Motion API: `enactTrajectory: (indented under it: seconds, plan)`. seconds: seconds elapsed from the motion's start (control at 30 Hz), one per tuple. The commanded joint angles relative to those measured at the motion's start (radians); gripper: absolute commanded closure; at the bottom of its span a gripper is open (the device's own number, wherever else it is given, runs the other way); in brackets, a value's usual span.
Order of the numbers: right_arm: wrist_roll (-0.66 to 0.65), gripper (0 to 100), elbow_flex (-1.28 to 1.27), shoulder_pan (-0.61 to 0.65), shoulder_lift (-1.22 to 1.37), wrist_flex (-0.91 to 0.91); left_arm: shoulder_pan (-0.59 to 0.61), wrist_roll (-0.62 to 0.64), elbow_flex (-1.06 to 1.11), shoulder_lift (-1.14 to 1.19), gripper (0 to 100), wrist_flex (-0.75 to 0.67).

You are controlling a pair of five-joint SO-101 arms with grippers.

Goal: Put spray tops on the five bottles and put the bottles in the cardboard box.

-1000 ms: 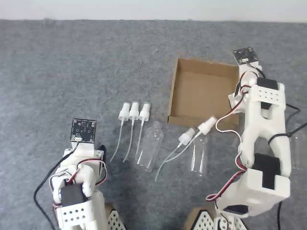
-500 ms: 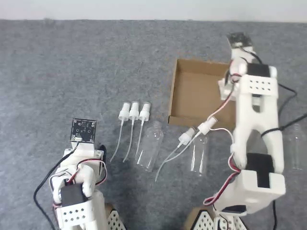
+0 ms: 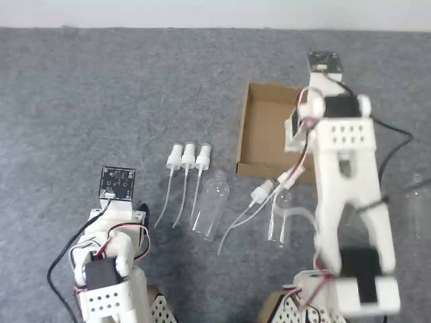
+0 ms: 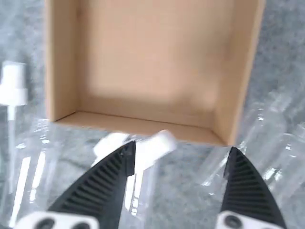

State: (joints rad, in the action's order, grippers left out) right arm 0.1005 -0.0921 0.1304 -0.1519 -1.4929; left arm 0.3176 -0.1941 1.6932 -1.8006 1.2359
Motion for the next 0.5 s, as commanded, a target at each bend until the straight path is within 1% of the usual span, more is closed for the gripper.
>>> enactTrajectory:
  seconds: [0.0,0.1,0.17,0.3,0.47]
  plan:
    - [0.100,73.4,-0.269,0.097,-0.278,0.151,-0.002,-0.006,-0.008,-0.021,82,-0.015]
    - [0.207,73.4,-0.420,0.173,-0.377,0.255,-0.002,-0.006,-0.008,-0.021,82,-0.015]
    - [0.287,73.4,-0.477,0.199,-0.415,0.308,-0.002,-0.006,-0.008,-0.021,82,-0.015]
    - [0.445,73.2,-0.523,0.206,-0.429,0.335,-0.002,-0.006,-0.008,-0.021,82,-0.015]
    - [0.560,73.1,-0.569,0.203,-0.409,0.341,-0.002,-0.006,-0.008,-0.021,82,-0.015]
